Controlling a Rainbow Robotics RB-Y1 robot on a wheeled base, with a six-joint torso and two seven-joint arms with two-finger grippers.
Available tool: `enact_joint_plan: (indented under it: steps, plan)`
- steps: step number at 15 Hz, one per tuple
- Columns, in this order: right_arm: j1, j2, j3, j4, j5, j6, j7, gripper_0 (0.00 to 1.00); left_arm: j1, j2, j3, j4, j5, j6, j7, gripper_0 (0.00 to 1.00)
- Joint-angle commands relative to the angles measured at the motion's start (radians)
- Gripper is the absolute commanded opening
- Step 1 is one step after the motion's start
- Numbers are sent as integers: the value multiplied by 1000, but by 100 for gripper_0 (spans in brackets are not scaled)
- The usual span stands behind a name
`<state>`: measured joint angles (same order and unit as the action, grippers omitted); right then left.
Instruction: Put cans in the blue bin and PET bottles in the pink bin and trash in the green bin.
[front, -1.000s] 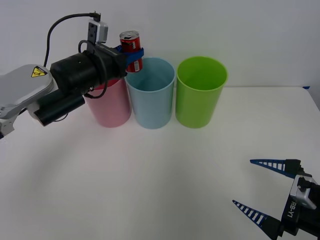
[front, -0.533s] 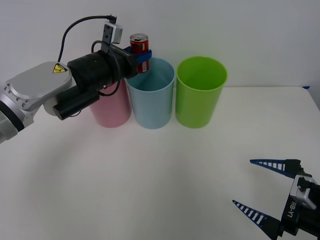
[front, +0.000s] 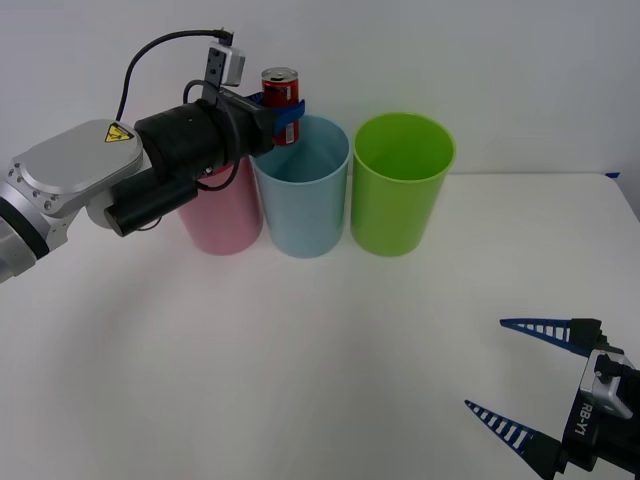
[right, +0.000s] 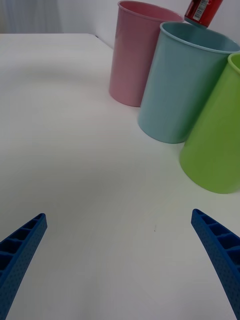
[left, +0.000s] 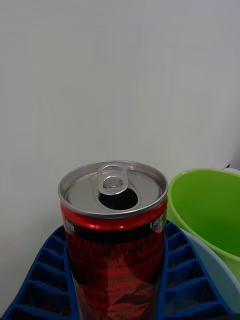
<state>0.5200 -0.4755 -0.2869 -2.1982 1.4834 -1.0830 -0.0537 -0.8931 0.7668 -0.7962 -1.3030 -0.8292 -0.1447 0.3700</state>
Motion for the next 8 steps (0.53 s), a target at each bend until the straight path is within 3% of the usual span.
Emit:
enact_joint_plan:
  steps: [1,8]
  plan:
    - [0,0,0,0,0,0,0,100,0,14,0,-18,18,1,-5,100]
    - [0,0,0,0,0,0,0,100,0,51,0,-64,58,-1,-17,100]
